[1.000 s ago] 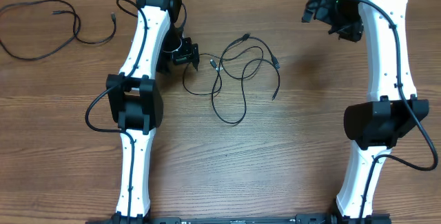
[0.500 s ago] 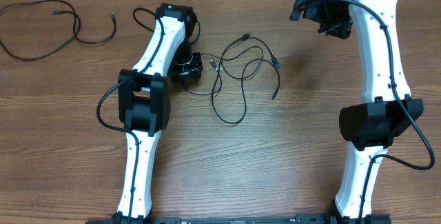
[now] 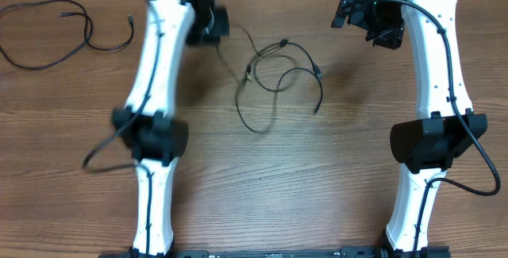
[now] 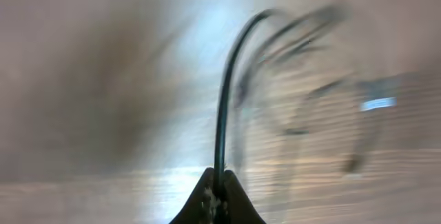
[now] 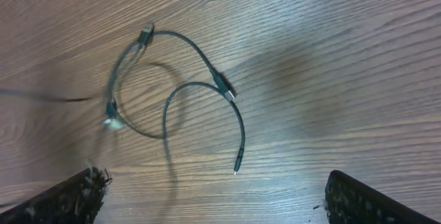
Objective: Untangle cables
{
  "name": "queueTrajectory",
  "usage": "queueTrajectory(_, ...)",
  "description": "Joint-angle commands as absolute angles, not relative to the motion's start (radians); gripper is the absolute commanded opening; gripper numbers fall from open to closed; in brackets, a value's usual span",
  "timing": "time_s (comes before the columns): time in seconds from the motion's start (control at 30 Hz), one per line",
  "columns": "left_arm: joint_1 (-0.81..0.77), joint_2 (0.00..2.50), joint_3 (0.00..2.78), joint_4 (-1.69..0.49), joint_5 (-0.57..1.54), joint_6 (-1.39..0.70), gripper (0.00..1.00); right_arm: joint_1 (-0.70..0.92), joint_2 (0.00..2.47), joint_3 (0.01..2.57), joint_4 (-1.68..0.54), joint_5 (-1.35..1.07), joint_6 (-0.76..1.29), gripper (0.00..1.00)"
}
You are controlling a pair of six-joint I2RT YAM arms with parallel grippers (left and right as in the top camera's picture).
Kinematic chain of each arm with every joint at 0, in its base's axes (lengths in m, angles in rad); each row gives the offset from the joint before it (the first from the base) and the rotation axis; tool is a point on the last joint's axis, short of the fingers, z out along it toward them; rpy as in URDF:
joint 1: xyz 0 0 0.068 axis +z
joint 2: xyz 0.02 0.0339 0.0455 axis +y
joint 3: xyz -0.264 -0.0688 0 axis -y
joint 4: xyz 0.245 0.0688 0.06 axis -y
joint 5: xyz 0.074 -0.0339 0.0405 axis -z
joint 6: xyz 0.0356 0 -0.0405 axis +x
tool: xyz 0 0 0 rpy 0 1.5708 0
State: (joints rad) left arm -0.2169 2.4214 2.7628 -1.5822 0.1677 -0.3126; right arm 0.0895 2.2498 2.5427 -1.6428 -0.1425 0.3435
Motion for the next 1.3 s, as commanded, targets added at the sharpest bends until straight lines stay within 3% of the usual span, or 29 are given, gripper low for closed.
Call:
queueTrajectory(0.0, -0.25, 2.194, 2.881, -1.525, 0.184, -0.237, 0.04, 0.124, 2.252, 2.539, -1.634, -0.154, 0.342, 1.0)
queueTrajectory(0.1, -0.27, 2.114, 2.883, -1.465, 0.185, -0.239, 0.04, 0.148, 2.252, 2.539, -1.593, -0.207, 0.321, 1.0)
queueTrajectory(0.47, -0.274, 2.055, 2.883, -1.37, 0.262, -0.352, 0.04, 0.252, 2.252, 2.539, -1.319, -0.77, -0.04, 1.0)
queueTrajectory(1.1, -0.268, 1.998, 2.883, -1.351, 0.538, -0.397, 0.04, 0.371, 2.282, 2.539, -1.026, -0.731, -0.074, 1.0)
queueTrajectory(1.17, -0.255, 1.977, 2.883, -1.357, 0.535, -0.397, 0.04, 0.371, 2.282, 2.539, -0.999, -0.726, -0.049, 0.92)
queueTrajectory(1.2, -0.247, 1.971, 2.883, -1.36, 0.528, -0.397, 0.04, 0.371, 2.282, 2.539, -0.996, -0.726, -0.036, 0.8)
queueTrajectory(1.23, -0.234, 1.964, 2.883, -1.367, 0.511, -0.397, 0.04, 0.369, 2.282, 2.539, -0.996, -0.723, -0.012, 0.57)
queueTrajectory(1.27, -0.221, 1.96, 2.883, -1.377, 0.491, -0.397, 0.04, 0.369, 2.282, 2.539, -0.998, -0.719, 0.006, 0.49)
